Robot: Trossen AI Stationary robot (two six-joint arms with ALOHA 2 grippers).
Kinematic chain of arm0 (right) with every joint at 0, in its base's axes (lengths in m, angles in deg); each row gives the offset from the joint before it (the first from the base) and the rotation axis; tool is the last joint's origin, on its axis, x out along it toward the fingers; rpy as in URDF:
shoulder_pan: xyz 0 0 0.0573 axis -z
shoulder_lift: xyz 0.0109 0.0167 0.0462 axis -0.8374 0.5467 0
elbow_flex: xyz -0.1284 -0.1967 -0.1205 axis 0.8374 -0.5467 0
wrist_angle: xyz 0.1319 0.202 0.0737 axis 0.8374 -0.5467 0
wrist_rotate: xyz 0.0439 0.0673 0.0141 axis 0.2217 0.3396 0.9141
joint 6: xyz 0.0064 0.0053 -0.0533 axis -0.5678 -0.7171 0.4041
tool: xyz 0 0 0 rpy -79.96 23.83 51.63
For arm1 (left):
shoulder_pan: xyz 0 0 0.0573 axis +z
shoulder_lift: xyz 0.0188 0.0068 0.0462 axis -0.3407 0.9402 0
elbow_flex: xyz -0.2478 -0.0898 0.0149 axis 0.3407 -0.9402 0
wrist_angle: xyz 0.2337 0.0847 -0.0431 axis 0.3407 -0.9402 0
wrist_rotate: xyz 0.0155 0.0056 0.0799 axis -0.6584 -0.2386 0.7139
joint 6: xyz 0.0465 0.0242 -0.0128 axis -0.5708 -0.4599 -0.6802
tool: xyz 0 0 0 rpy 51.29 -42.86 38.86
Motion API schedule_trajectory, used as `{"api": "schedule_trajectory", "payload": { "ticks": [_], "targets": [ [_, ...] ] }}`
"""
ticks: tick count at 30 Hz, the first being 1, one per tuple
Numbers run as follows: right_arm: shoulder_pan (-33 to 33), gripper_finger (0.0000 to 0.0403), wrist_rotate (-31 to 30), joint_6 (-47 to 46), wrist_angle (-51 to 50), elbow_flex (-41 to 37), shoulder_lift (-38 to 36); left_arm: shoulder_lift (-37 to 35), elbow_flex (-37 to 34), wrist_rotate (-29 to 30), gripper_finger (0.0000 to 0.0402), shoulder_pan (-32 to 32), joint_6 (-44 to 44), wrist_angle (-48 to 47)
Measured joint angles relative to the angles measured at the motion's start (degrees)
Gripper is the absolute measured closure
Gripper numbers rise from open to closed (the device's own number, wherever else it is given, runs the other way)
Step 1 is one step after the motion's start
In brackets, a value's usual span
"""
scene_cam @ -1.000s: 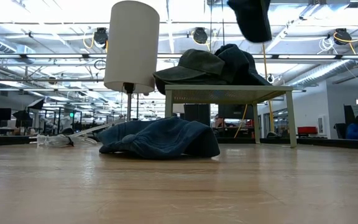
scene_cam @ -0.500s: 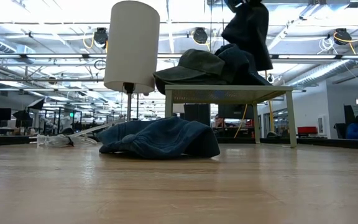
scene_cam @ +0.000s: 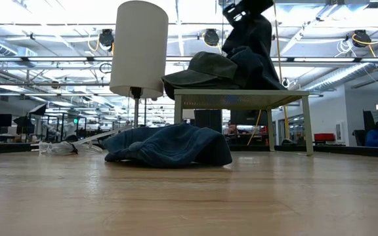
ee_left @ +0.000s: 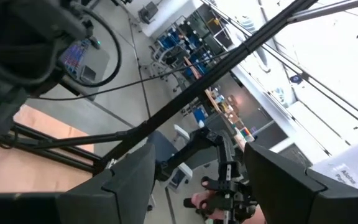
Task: Pick & Place hat
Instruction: Stack the right blue cap on the blue cap on the shelf
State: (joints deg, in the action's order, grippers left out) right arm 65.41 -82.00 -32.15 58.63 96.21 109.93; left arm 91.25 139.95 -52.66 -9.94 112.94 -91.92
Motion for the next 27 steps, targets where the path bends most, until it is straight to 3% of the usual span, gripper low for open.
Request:
{"api": "schedule_trajectory", "payload": {
  "ticks": [9,18,27],
  "targets": [
    [-2.3,0.0354,1.7,3.1,-0.2,0.0,2.6,0.0,0.0,-3.1,0.0152,0.0,-0.3,0.0],
    [-5.1,0.0268,4.4,3.3,0.7,0.1,1.8,0.0,0.0,-3.5,0.0131,0.0,-0.3,0.1],
    [-7.5,0.0211,8.2,3.4,1.6,0.1,2.0,0.0,0.0,-6.2,0.0143,0.0,-0.3,0.2]
  ]
}}
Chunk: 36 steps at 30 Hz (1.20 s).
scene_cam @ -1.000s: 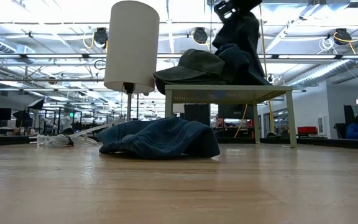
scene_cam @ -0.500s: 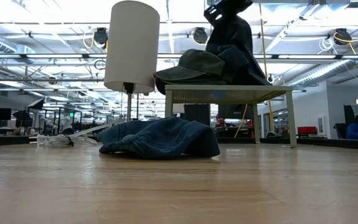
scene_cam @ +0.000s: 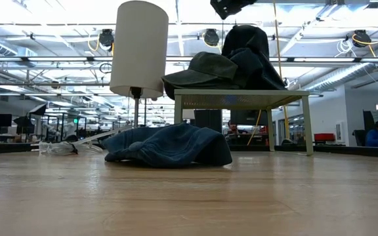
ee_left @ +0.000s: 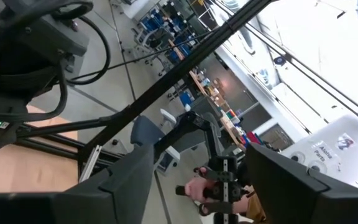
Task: Pick & Place hat
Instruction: Stack the right blue cap on the blue cap on the shelf
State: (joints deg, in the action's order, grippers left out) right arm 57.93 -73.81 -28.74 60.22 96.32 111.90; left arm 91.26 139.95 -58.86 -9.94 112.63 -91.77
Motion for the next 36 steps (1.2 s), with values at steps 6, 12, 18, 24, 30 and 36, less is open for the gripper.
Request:
{"api": "schedule_trajectory", "payload": {
  "ticks": [6,12,18,24,30,36],
  "targets": [
    [-0.4,0.0203,2.8,2.3,13.9,0.0,-1.1,0.0,0.0,-0.1,0.0151,0.0,0.0,0.0],
    [4.2,0.0212,-3.9,0.7,24.2,0.0,-5.1,0.0,0.0,-0.1,0.0139,0.0,-0.4,-0.1],
    [6.2,0.0213,-9.8,-4.2,21.3,-1.2,-7.3,0.0,0.0,0.1,0.0134,0.0,-1.9,-0.1],
    [4.9,0.0213,-10.7,-9.8,20.9,-8.1,-7.5,0.0,0.0,0.1,0.0148,0.0,-2.0,-0.1],
    [1.7,0.0213,-11.2,-17.1,20.9,-17.0,-7.5,0.0,0.0,0.1,0.0157,0.0,-2.0,-0.2],
    [-0.3,0.0213,-11.0,-25.0,21.8,-23.8,-7.6,0.0,0.0,0.1,0.0153,0.0,-1.7,-0.1]
  ]
}}
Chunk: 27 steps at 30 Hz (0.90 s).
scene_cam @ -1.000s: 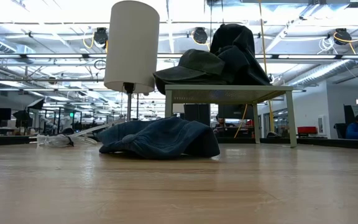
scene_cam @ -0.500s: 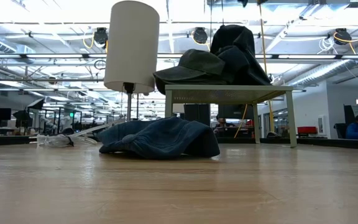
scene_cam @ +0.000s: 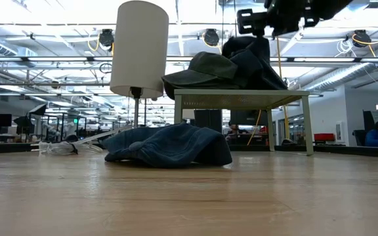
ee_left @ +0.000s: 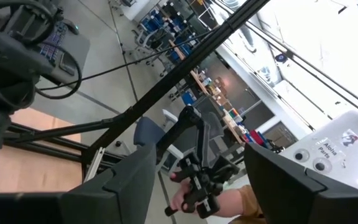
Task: Pick & Place hat
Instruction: Stack the right blue cap on the blue cap on the shelf, then stack the blue cap on the blue cap on the shelf
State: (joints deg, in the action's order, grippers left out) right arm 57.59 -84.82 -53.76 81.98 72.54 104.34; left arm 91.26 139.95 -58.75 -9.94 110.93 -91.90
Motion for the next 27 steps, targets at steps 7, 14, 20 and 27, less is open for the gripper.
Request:
{"api": "schedule_trajectory", "payload": {
  "ticks": [7,14,20,27],
  "targets": [
    [-0.9,0.0213,2.9,-3.7,0.2,-1.8,0.0,0.0,0.0,0.0,0.0148,0.1,0.0,0.0],
    [-0.9,0.0213,3.0,8.9,9.2,-0.1,-0.5,0.0,0.0,-1.5,0.0158,0.1,-2.9,-0.1],
    [-2.5,0.0213,2.9,23.8,14.9,1.5,-2.4,0.0,0.0,-4.1,0.0156,-0.3,-6.3,-3.7],
    [-8.1,0.0213,8.6,28.0,14.8,1.8,-8.2,0.0,0.0,4.7,0.0161,-3.9,-16.3,-13.4]
  ]
}}
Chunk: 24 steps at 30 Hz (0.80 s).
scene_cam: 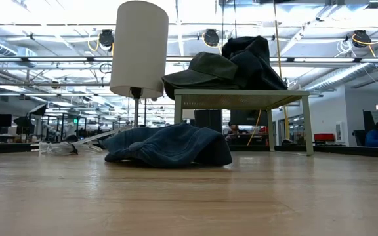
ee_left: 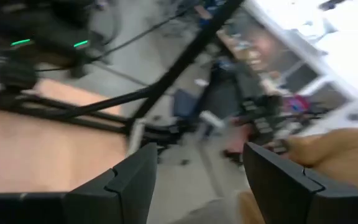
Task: Pick & Place hat
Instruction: Stack the blue cap on the blue cap on the shelf
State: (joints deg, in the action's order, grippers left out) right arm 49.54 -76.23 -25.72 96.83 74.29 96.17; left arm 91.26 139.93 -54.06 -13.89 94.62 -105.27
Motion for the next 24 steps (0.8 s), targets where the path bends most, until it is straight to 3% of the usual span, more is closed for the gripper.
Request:
{"api": "schedule_trajectory", "payload": {
  "ticks": [3,8,13,16,19,24],
  "targets": [
    [-4.2,0.0213,-0.6,0.0,-0.1,0.3,-3.0,0.0,0.0,9.0,0.0161,-2.5,-3.0,-4.4],
    [-14.0,0.0213,-6.9,-1.1,-5.7,3.8,-6.9,0.0,0.0,29.6,0.0160,-7.2,-3.7,-13.7],
    [-24.7,0.0213,-8.9,-4.6,-10.6,7.3,-7.5,0.0,0.0,49.9,0.0160,-12.1,4.6,-22.7],
    [-30.0,0.0213,-9.0,-7.3,-9.9,7.5,-7.5,0.0,0.0,59.1,0.0160,-14.9,12.2,-27.5],
    [-35.0,0.0213,-9.0,-14.6,-10.0,7.5,-7.4,0.0,0.0,63.9,0.0160,-17.3,23.0,-32.7],
    [-42.6,0.0213,-9.0,-23.3,-10.4,7.5,-5.7,0.7,-1.6,64.0,0.0160,-20.0,38.0,-41.0]
  ]
}}
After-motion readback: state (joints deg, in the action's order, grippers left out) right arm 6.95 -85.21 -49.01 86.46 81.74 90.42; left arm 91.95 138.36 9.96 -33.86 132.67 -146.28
